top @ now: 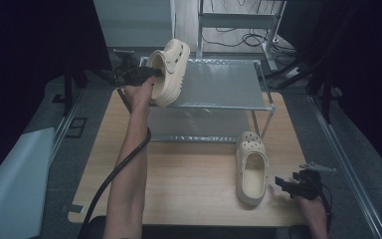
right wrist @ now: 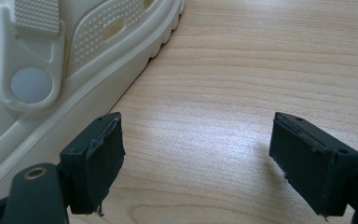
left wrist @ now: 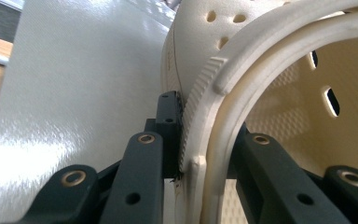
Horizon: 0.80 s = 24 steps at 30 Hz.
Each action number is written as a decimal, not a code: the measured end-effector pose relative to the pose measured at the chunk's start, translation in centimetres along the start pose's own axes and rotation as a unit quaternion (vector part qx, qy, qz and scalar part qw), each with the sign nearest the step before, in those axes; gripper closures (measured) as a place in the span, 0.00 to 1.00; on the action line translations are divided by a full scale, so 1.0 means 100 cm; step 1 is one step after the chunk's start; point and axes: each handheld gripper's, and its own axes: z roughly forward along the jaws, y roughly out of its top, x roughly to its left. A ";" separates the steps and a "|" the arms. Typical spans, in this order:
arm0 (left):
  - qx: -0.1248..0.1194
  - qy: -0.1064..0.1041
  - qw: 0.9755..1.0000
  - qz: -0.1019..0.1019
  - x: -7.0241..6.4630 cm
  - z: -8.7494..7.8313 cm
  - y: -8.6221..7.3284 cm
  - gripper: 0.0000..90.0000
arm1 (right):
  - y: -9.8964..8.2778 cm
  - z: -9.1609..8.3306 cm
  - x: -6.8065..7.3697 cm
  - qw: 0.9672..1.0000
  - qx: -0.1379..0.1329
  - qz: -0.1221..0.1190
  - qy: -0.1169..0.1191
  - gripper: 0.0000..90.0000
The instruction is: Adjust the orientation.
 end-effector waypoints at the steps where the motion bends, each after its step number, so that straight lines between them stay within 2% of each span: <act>1: -0.002 0.003 1.000 -0.003 0.000 0.003 0.001 0.84 | 0.000 0.000 0.000 1.000 -0.001 0.000 0.000 0.20; 9: -0.020 0.044 0.999 0.012 -0.008 0.020 0.005 0.84 | 0.000 0.000 -0.001 1.000 0.001 0.000 0.002 0.20; 11: -0.021 0.055 0.998 0.010 -0.008 0.023 0.006 0.84 | 0.000 0.000 -0.001 1.000 -0.001 0.001 0.003 0.20; 19: -0.021 0.055 0.998 0.007 -0.008 0.026 0.007 0.82 | -0.001 0.000 -0.003 1.000 0.001 0.003 0.003 0.20; 24: -0.023 0.041 0.999 0.005 -0.013 0.028 0.005 0.71 | -0.001 0.000 -0.002 1.000 0.003 0.002 0.002 0.20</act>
